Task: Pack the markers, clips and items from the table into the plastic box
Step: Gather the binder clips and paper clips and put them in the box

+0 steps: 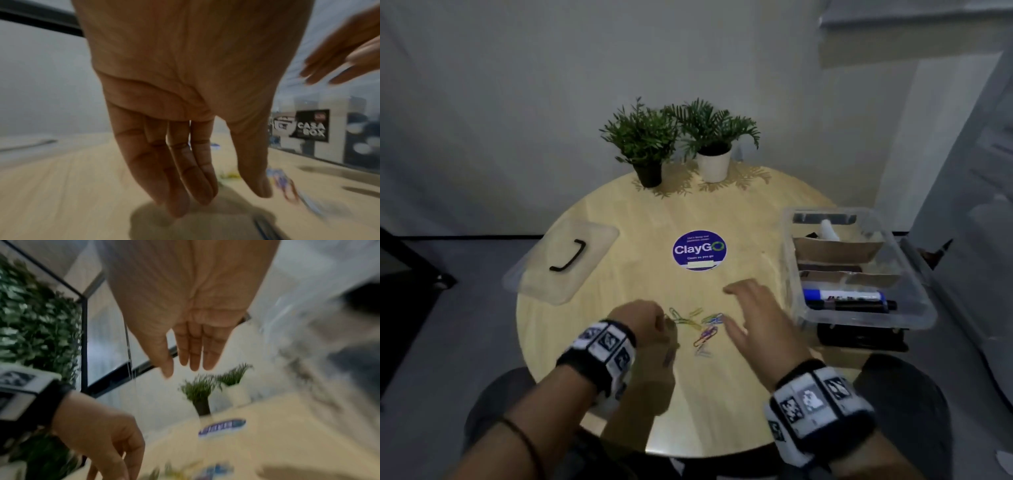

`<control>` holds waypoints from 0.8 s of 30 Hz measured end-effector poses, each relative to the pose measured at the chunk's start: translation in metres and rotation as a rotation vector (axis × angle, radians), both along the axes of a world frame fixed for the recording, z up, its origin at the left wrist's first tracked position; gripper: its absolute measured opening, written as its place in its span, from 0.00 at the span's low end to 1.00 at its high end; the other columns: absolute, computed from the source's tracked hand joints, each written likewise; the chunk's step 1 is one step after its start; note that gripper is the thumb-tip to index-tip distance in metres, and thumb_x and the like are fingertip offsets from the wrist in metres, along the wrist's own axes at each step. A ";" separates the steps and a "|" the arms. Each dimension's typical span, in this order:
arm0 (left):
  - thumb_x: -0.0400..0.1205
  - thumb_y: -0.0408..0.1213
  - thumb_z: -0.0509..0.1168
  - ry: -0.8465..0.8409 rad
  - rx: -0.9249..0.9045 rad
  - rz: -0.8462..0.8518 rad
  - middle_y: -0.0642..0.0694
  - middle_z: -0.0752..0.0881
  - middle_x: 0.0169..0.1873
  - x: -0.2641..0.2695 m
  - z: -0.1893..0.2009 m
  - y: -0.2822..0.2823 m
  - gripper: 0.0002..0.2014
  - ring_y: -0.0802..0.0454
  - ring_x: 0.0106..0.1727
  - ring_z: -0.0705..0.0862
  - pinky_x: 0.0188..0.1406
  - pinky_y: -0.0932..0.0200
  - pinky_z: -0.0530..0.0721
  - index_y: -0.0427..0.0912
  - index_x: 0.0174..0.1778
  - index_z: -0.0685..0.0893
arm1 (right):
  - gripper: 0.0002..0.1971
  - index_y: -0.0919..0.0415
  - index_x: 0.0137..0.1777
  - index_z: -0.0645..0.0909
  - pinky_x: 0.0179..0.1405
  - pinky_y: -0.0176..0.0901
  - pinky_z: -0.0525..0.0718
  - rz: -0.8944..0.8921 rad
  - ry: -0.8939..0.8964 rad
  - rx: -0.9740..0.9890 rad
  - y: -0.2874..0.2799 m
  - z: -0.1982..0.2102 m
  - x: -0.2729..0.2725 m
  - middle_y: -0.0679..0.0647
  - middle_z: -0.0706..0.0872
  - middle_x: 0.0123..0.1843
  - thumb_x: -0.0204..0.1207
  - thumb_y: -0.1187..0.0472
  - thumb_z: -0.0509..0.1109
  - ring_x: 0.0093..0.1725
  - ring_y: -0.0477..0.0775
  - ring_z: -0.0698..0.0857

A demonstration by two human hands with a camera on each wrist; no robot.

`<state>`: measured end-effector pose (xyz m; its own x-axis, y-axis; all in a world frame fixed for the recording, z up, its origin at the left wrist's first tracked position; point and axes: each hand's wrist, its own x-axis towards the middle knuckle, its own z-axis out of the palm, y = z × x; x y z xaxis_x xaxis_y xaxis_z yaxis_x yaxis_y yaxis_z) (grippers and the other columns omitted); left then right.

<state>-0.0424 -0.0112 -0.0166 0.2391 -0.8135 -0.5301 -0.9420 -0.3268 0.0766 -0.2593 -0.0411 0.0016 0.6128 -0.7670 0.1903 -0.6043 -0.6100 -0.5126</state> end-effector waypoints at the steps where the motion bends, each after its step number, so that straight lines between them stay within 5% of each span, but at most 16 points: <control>1: 0.74 0.51 0.71 0.025 0.006 0.025 0.47 0.87 0.47 -0.003 -0.007 0.010 0.11 0.47 0.49 0.85 0.43 0.61 0.76 0.48 0.44 0.86 | 0.30 0.56 0.75 0.66 0.68 0.45 0.76 0.029 0.121 0.087 -0.001 -0.012 0.014 0.50 0.68 0.74 0.76 0.51 0.69 0.74 0.51 0.68; 3: 0.70 0.51 0.75 0.099 -0.047 0.099 0.51 0.85 0.40 -0.006 -0.019 0.024 0.12 0.50 0.44 0.83 0.41 0.60 0.78 0.50 0.35 0.81 | 0.47 0.56 0.83 0.52 0.80 0.48 0.63 0.055 0.349 0.256 -0.007 -0.034 0.035 0.50 0.53 0.85 0.70 0.45 0.75 0.84 0.54 0.53; 5: 0.69 0.49 0.75 0.164 -0.110 0.162 0.53 0.86 0.41 -0.003 -0.027 0.031 0.12 0.51 0.46 0.84 0.44 0.59 0.81 0.52 0.32 0.78 | 0.54 0.55 0.84 0.46 0.83 0.50 0.56 0.061 0.449 0.347 -0.012 -0.050 0.048 0.51 0.46 0.86 0.67 0.43 0.77 0.85 0.54 0.47; 9: 0.73 0.39 0.71 0.255 -0.182 0.144 0.52 0.89 0.44 0.004 -0.036 0.035 0.07 0.51 0.50 0.86 0.48 0.60 0.82 0.54 0.31 0.80 | 0.41 0.57 0.78 0.67 0.76 0.50 0.68 -0.007 0.429 0.291 -0.019 -0.064 0.056 0.54 0.66 0.76 0.67 0.44 0.76 0.75 0.58 0.64; 13: 0.75 0.39 0.71 0.301 -0.144 0.017 0.53 0.83 0.41 0.011 -0.038 0.030 0.03 0.51 0.52 0.84 0.46 0.63 0.76 0.52 0.39 0.83 | 0.28 0.54 0.66 0.79 0.68 0.47 0.73 -0.026 0.310 0.343 -0.017 -0.071 0.057 0.52 0.74 0.63 0.66 0.50 0.79 0.66 0.57 0.71; 16: 0.76 0.41 0.69 0.253 -0.230 -0.092 0.51 0.83 0.47 0.015 -0.042 0.023 0.03 0.51 0.54 0.81 0.49 0.61 0.78 0.48 0.43 0.86 | 0.19 0.56 0.58 0.82 0.63 0.43 0.75 -0.046 0.249 0.385 -0.014 -0.076 0.057 0.52 0.76 0.57 0.67 0.55 0.79 0.61 0.56 0.74; 19: 0.80 0.43 0.65 0.142 -0.454 -0.186 0.51 0.76 0.64 0.015 -0.046 0.009 0.11 0.50 0.68 0.71 0.66 0.57 0.75 0.48 0.56 0.87 | 0.13 0.58 0.54 0.82 0.59 0.44 0.76 -0.053 0.246 0.366 -0.013 -0.078 0.059 0.54 0.78 0.56 0.71 0.58 0.76 0.59 0.57 0.76; 21: 0.81 0.39 0.65 0.159 -0.410 -0.296 0.50 0.71 0.74 0.017 -0.048 -0.003 0.16 0.48 0.75 0.67 0.72 0.57 0.70 0.46 0.66 0.83 | 0.09 0.59 0.54 0.81 0.56 0.45 0.76 -0.053 0.294 0.314 -0.013 -0.077 0.060 0.55 0.78 0.56 0.76 0.59 0.71 0.59 0.58 0.76; 24: 0.79 0.34 0.66 0.213 -0.344 -0.343 0.49 0.77 0.70 0.019 -0.045 -0.013 0.09 0.47 0.70 0.74 0.67 0.55 0.75 0.42 0.53 0.87 | 0.09 0.60 0.58 0.78 0.55 0.49 0.77 -0.055 0.369 0.248 -0.013 -0.076 0.057 0.56 0.78 0.60 0.80 0.58 0.66 0.61 0.58 0.75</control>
<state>-0.0236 -0.0242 -0.0613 -0.1553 -0.9615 -0.2265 -0.9423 0.0754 0.3260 -0.2018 -0.0540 -0.0746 0.5624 -0.7949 -0.2277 -0.8023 -0.4579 -0.3830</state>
